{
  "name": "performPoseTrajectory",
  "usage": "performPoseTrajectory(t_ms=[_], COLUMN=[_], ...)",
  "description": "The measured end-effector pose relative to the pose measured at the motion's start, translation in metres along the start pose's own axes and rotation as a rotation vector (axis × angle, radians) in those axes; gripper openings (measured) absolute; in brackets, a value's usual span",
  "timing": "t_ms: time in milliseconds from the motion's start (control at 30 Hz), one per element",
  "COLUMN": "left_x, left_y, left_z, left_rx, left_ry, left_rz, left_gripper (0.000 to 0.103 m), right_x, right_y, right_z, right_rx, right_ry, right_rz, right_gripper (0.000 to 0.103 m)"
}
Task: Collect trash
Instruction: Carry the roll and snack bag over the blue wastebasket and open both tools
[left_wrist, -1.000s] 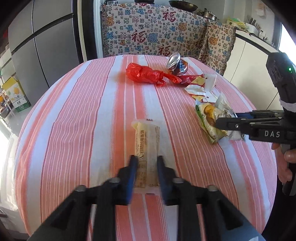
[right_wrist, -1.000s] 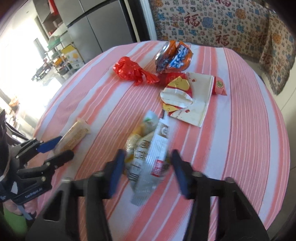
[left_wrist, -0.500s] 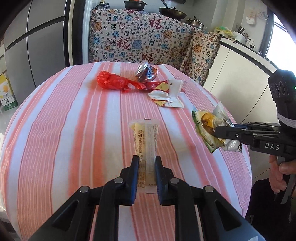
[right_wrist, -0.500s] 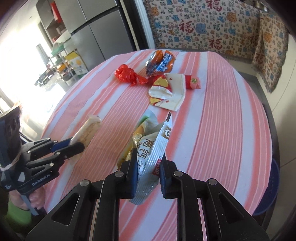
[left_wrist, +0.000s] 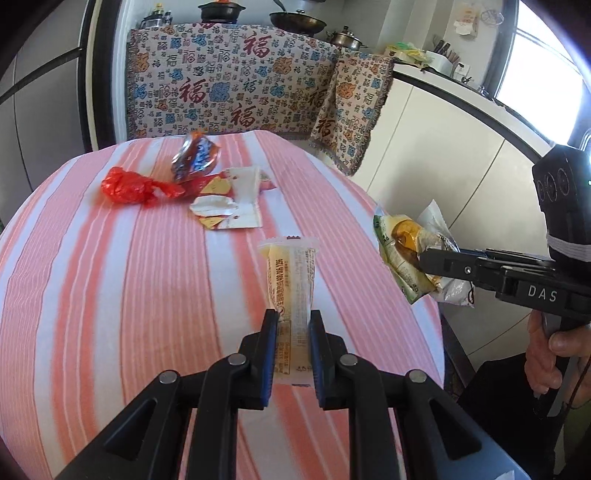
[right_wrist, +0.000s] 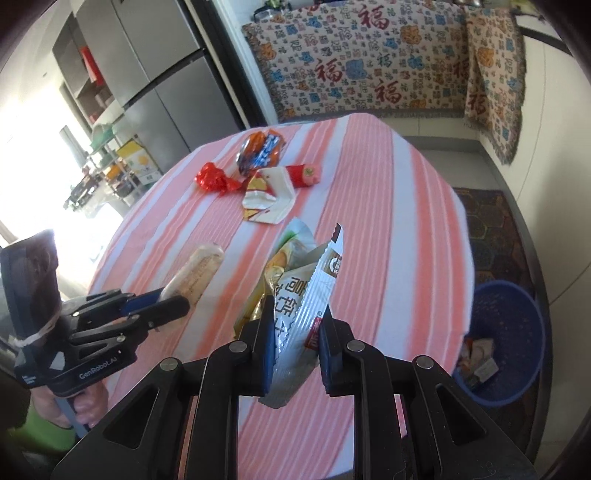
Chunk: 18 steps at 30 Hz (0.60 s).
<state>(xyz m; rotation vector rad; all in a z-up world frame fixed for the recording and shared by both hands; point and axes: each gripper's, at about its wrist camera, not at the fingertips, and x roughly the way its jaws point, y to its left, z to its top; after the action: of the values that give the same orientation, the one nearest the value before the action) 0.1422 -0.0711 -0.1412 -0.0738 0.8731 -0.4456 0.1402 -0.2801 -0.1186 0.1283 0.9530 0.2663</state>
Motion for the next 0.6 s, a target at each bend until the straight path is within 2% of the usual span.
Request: performPoseTrajectory(t_ms=[300, 467, 600], left_x=[0.042, 0.083, 0.122], left_y=[-0.088, -0.136, -0.176], left_z=[0.040, 0.060, 0.071], left_rx=[0.102, 0.157, 0.189], left_ry=[0.022, 0.050, 0.088], left_rz=[-0.154, -0.219, -0.250], left_gripper=[0.017, 0.017, 0.017], right_x=[-0.052, -0.057, -0.058], right_y=[-0.107, -0.166, -0.208], right_z=[0.001, -0.003, -0.007], right_rx=[0.105, 0.159, 0.200], right_ry=[-0.036, -0.013, 0.001], right_rz=[-0.169, -0.265, -0.309], right_gripper=[0.019, 0.019, 0.019])
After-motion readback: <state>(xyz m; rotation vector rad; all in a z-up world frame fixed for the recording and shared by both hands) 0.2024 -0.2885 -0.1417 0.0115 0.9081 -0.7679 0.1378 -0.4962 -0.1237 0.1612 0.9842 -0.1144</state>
